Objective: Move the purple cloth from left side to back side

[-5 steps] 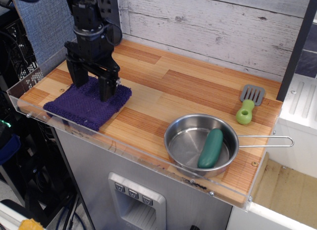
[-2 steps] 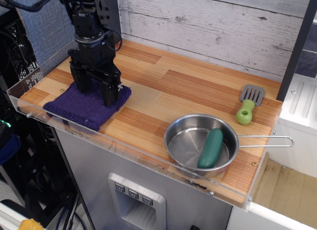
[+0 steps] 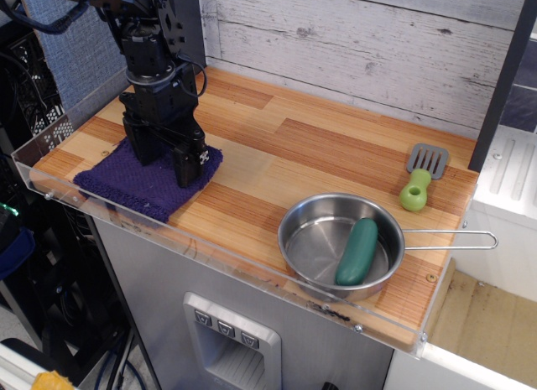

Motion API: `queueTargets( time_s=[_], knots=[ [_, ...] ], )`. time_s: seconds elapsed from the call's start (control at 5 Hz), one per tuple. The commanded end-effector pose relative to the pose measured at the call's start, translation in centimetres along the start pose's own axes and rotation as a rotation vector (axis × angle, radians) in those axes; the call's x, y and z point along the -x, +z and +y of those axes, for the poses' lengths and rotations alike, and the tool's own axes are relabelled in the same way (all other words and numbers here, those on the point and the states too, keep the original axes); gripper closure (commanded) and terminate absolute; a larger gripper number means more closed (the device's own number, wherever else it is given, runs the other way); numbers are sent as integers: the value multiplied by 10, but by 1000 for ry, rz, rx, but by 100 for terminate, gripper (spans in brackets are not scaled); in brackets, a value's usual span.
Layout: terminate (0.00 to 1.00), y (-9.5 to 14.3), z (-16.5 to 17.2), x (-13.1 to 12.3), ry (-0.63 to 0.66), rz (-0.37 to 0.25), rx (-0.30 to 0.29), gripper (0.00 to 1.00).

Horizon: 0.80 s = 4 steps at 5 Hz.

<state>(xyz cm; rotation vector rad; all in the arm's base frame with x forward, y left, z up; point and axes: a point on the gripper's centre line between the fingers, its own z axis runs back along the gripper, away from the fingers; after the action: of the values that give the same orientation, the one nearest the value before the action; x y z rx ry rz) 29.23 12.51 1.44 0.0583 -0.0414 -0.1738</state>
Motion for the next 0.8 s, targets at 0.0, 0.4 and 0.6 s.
queueTargets(
  time_s=[0.0,0.4,0.6],
  knots=[
    [0,-15,-4,-3,-82,36,47,0],
    [0,-6,2,-48,-122,-3,47,0],
    [0,2,6,-79,-124,-56,60,0]
  ],
)
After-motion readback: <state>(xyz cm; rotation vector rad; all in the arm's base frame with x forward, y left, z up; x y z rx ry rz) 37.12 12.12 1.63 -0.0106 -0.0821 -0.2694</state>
